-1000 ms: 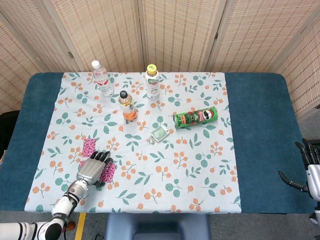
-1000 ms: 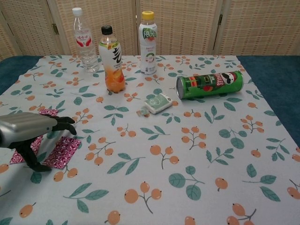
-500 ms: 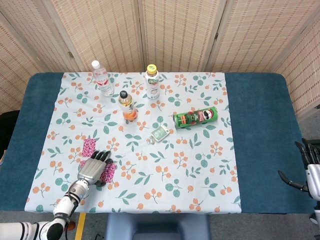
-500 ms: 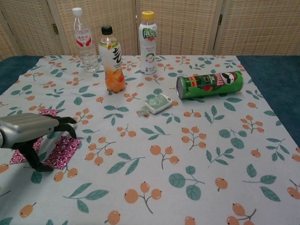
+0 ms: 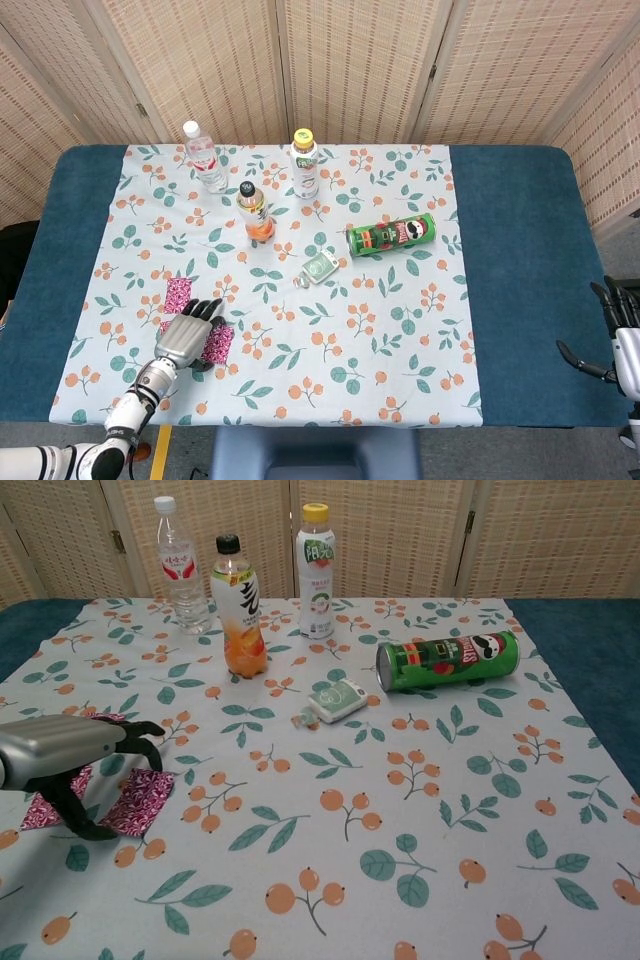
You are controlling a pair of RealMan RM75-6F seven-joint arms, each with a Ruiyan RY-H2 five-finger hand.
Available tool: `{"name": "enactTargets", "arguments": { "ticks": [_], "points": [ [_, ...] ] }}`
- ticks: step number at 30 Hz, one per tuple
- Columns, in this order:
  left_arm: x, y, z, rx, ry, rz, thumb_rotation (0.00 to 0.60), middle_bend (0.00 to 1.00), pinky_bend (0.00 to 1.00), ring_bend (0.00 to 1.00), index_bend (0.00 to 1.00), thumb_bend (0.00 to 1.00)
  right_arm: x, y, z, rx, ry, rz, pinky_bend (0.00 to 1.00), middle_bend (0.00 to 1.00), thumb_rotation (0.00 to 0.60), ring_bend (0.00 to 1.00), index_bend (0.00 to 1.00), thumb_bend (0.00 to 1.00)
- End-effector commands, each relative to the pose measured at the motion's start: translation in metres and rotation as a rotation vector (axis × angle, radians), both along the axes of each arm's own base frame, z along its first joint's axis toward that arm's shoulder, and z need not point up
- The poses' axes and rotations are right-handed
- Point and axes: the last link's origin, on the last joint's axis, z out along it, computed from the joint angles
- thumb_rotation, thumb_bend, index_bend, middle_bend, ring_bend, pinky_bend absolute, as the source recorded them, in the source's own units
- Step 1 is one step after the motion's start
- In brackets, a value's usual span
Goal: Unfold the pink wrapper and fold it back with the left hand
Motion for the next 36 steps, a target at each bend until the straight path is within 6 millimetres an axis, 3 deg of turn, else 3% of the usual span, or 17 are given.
{"name": "enactTargets", "arguments": {
  "ticks": [1,18,27,36],
  "points": [
    [0.0,0.0,0.003,0.007,-0.001,-0.003,0.6,0.0,0.0,0.0,0.31,0.25,0.0,0.0,0.0,0.0,0.0,0.001,0.0,0.0,0.326,0.0,0.0,0.3],
    [-0.003,0.006,0.028,0.073,0.001,-0.014,0.6,0.0,0.0,0.0,0.3,0.25,-0.001,0.001,0.001,-0.004,-0.002,-0.003,0.0,0.0,0.325,0.0,0.0,0.3],
    [-0.019,0.041,0.054,0.134,0.049,-0.001,0.6,0.0,0.0,0.0,0.28,0.25,0.0,0.002,0.001,-0.006,-0.001,0.0,0.0,0.0,0.326,0.0,0.0,0.3],
    [-0.04,0.073,0.062,0.137,0.079,-0.003,0.6,0.0,0.0,0.0,0.25,0.25,0.004,0.004,0.001,-0.009,0.004,0.002,0.0,0.0,0.328,0.0,0.0,0.3]
  ]
}}
